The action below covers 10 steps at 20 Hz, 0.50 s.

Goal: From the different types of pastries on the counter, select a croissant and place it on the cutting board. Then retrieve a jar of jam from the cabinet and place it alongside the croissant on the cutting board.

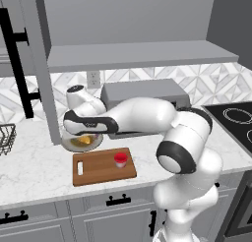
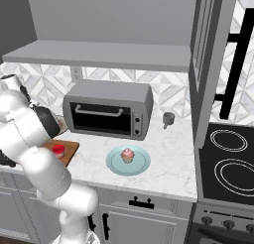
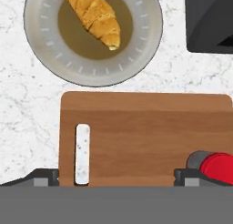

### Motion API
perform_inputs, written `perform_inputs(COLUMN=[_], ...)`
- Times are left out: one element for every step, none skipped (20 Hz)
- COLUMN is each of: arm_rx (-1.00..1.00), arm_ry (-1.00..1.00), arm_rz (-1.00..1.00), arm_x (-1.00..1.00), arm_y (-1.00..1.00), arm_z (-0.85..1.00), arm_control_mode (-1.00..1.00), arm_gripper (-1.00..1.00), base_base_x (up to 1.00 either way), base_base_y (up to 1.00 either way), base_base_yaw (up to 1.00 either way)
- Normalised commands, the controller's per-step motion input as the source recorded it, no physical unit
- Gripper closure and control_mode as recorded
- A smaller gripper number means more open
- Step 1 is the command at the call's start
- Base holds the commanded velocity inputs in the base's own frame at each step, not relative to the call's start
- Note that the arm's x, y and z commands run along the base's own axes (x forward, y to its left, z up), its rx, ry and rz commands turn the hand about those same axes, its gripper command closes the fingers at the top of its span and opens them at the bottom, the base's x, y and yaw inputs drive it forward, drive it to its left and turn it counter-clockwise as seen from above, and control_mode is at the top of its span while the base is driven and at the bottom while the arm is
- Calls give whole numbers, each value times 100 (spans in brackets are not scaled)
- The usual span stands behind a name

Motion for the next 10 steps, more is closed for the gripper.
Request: perform_inputs(arm_rx=[18, 18, 16, 12, 3, 0, 0, 0, 0, 1], arm_ry=[-2, -4, -7, -8, -3, -4, -9, -15, -15, -17], arm_rz=[-6, -5, -4, -3, 0, 0, 0, 0, 0, 0], arm_x=[66, 75, 71, 50, 0, -1, 0, 4, 19, 26], arm_y=[0, 0, 0, 0, 0, 0, 0, 0, 1, 0], arm_z=[-13, -13, -11, -9, 0, 0, 0, 0, 0, 0], arm_control_mode=[-100, -100, -100, -100, -100, -100, -100, -100, -100, -100], arm_gripper=[-100, -100, -100, -100, -100, -100, -100, -100, -100, -100], base_base_x=[0, 0, 0, 0, 0, 0, 0, 0, 0, 0], base_base_y=[0, 0, 0, 0, 0, 0, 0, 0, 0, 0], base_base_yaw=[0, 0, 0, 0, 0, 0, 0, 0, 0, 0])
